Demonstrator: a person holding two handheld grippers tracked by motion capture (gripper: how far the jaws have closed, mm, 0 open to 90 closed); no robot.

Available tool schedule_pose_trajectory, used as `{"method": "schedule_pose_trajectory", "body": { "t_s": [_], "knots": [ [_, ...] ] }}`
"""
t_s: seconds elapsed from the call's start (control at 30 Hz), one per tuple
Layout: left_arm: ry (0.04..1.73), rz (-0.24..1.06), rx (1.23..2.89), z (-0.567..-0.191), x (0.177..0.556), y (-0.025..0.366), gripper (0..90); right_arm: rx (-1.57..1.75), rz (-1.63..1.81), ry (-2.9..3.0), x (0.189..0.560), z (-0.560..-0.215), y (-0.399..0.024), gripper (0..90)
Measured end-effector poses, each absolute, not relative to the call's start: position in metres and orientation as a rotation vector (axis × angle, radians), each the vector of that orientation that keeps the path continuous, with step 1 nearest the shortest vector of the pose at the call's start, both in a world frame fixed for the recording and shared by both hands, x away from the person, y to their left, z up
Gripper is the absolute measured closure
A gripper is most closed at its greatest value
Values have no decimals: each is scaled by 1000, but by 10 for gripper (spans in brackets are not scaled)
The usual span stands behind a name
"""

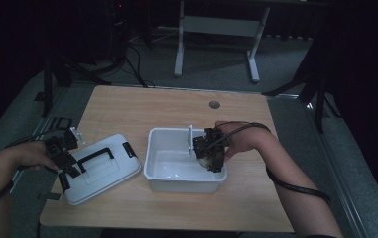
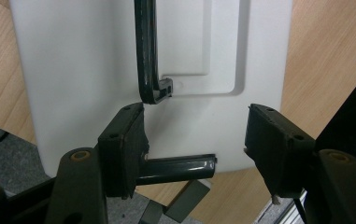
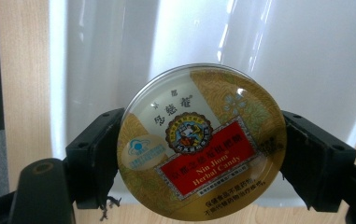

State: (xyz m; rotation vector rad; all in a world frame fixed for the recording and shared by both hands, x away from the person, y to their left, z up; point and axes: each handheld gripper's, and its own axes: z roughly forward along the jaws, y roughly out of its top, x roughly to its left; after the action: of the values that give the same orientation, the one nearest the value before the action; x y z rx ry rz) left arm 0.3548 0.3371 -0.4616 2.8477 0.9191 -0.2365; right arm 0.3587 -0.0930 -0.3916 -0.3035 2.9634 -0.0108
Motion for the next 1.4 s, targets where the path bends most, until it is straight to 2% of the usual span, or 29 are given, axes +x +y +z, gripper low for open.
{"method": "schedule_pose_trajectory", "body": {
  "t_s": [0.9,1.4],
  "knots": [
    [911,-269,2858,-467,357,334,375,-333,-92,3042,368,-448,-93,203],
    [912,-274,2866,-467,357,333,375,-385,-107,3054,377,-458,-90,203]
  ]
}}
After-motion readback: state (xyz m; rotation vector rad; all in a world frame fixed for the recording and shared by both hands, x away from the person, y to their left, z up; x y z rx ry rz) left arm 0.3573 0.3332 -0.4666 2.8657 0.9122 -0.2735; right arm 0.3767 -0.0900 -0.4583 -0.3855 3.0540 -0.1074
